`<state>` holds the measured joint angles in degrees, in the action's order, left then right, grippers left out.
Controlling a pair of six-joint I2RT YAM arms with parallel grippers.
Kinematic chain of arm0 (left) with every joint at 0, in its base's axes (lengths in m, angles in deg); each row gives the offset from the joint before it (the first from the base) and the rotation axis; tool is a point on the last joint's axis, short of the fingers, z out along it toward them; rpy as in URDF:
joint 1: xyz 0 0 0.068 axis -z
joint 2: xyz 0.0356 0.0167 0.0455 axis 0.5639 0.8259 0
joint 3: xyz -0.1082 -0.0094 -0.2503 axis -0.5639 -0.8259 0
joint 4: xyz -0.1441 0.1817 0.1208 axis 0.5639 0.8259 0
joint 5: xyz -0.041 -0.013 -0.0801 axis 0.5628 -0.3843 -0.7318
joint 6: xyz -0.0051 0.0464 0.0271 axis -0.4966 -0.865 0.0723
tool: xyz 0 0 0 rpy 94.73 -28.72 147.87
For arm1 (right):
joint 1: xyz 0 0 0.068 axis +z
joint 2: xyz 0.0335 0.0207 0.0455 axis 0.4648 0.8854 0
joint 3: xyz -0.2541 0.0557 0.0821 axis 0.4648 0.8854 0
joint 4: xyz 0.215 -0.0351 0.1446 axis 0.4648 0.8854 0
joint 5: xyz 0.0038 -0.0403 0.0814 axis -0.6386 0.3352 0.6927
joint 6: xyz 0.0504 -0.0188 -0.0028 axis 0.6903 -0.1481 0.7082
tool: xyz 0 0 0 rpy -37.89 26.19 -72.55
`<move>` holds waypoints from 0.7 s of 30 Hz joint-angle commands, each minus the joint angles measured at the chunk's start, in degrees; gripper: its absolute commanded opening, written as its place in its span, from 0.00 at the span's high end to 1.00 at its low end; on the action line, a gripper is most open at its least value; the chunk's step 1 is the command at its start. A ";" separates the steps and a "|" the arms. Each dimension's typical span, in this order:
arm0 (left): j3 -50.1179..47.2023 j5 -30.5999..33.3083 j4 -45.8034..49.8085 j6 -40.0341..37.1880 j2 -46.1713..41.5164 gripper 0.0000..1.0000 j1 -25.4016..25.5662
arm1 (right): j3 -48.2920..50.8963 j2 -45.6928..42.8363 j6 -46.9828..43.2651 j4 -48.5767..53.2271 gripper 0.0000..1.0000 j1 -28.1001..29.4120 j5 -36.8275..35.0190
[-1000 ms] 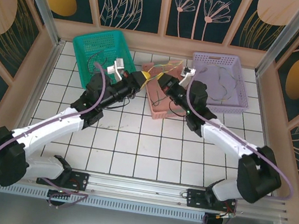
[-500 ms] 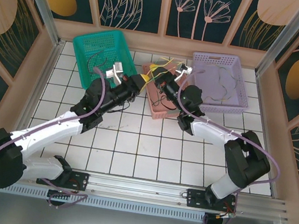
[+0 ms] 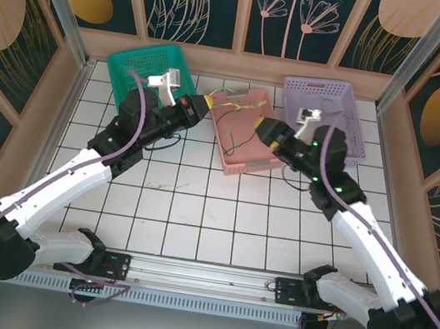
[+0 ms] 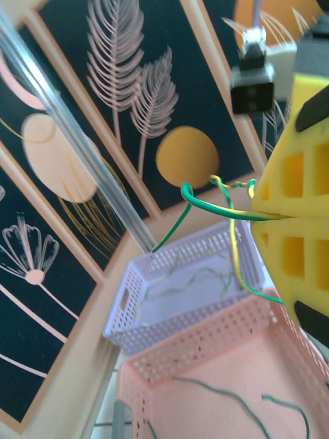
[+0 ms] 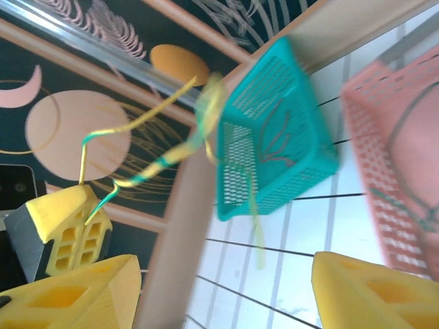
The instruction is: Untangle the cables
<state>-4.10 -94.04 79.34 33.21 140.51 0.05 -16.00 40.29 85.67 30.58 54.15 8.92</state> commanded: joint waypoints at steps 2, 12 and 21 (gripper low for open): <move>3.86 -8.27 7.57 -16.49 2.68 1.00 -0.14 | -4.19 -2.98 -8.49 17.13 0.33 -8.62 6.50; 3.81 -19.96 9.14 -38.76 2.20 1.00 0.14 | -19.31 16.56 -22.35 30.42 0.51 -13.13 20.79; 4.47 -27.93 13.00 -50.07 1.45 1.00 1.69 | -21.46 24.25 -26.37 36.03 0.48 -12.46 25.81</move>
<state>-1.50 -117.43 89.71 -9.69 143.27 0.53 -34.38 64.22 61.83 63.50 41.30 31.52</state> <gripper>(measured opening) 0.068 0.515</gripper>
